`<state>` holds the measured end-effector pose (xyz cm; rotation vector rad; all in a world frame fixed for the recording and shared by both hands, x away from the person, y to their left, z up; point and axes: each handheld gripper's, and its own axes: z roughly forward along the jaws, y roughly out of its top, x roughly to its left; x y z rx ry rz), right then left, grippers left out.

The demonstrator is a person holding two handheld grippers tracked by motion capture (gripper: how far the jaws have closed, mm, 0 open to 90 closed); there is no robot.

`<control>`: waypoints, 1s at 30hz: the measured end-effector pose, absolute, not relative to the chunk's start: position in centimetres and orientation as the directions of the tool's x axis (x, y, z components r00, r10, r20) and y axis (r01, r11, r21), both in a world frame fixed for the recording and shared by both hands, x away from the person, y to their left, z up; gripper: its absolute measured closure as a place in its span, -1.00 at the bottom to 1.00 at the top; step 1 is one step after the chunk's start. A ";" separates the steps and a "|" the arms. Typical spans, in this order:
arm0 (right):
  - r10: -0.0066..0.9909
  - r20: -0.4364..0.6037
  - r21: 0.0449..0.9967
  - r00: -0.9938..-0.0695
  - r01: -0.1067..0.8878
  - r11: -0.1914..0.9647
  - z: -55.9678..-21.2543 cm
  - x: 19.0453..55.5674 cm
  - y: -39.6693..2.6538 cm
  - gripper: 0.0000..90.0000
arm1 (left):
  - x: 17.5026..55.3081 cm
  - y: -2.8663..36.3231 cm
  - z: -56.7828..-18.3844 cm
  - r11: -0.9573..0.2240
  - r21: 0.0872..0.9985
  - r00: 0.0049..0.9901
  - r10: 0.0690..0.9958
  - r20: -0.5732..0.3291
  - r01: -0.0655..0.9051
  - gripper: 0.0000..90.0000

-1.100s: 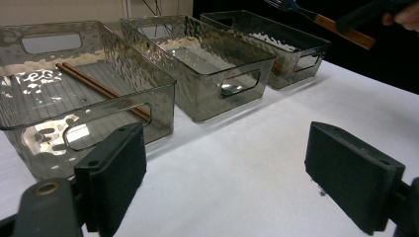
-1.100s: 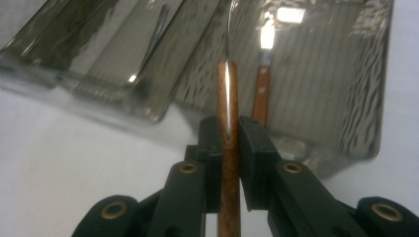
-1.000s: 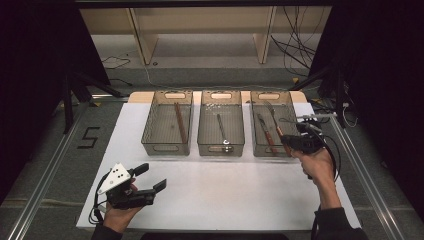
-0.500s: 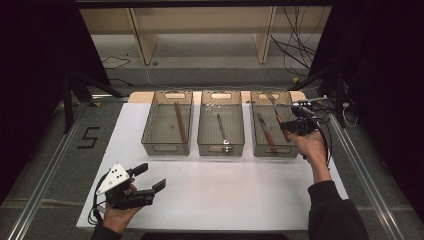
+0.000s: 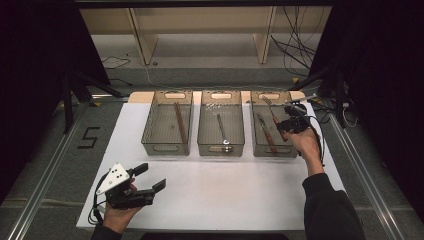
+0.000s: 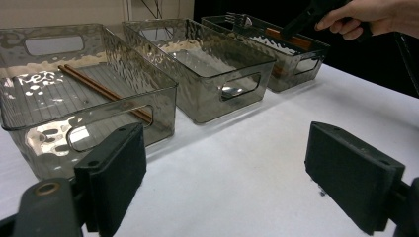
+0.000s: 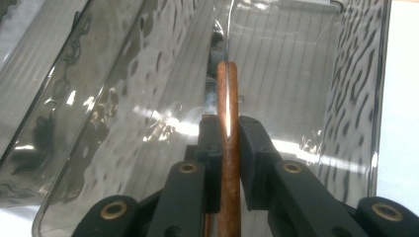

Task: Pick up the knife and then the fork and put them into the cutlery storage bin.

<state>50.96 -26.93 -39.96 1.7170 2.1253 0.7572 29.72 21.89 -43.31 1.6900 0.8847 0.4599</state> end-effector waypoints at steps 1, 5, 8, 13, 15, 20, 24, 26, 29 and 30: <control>0.968 0.089 0.573 -0.236 0.806 0.144 -40.1 51.0 -26.9 0.81 | 29.7 21.9 -43.3 -0.101 0.942 0.643 0.753 -0.137 0.319 -0.65; 0.968 0.084 0.564 -0.237 0.812 0.150 -40.4 51.3 -26.8 0.81 | 29.7 21.9 -43.3 -0.101 0.942 0.643 0.753 -0.138 0.321 -0.65; 0.969 0.076 0.565 -0.237 0.810 0.154 -40.6 51.5 -26.7 0.80 | 29.7 21.9 -43.3 -0.102 0.942 0.644 0.753 -0.137 0.320 -0.65; 0.970 0.066 0.559 -0.232 0.814 0.157 -40.9 51.7 -26.5 0.79 | 29.8 21.9 -43.3 -0.103 0.941 0.643 0.754 -0.139 0.323 -0.65; 0.974 0.067 0.560 -0.216 0.816 0.143 -41.0 51.9 -26.5 0.67 | 29.8 21.9 -43.3 -0.104 0.941 0.644 0.753 -0.138 0.323 -0.65; 0.962 0.137 0.589 -0.237 0.800 0.114 -40.2 51.5 -26.8 0.10 | 29.8 21.9 -43.4 -0.102 0.940 0.643 0.753 -0.141 0.326 -0.65; 0.954 0.146 0.622 -0.260 0.774 0.115 -39.4 50.9 -26.9 -0.02 | 29.7 21.8 -43.3 -0.102 0.941 0.643 0.753 -0.139 0.323 -0.65; 0.952 0.139 0.638 -0.274 0.760 0.126 -39.0 50.5 -26.8 -0.08 | 29.8 21.8 -43.4 -0.102 0.941 0.643 0.753 -0.140 0.324 -0.65; 0.944 0.147 0.654 -0.295 0.745 0.131 -38.6 50.0 -26.7 -0.12 | 29.8 21.8 -43.4 -0.102 0.941 0.643 0.753 -0.140 0.324 -0.65; 0.942 0.147 0.660 -0.302 0.739 0.133 -38.4 49.8 -26.6 -0.15 | 29.8 21.8 -43.4 -0.102 0.941 0.643 0.753 -0.140 0.324 -0.65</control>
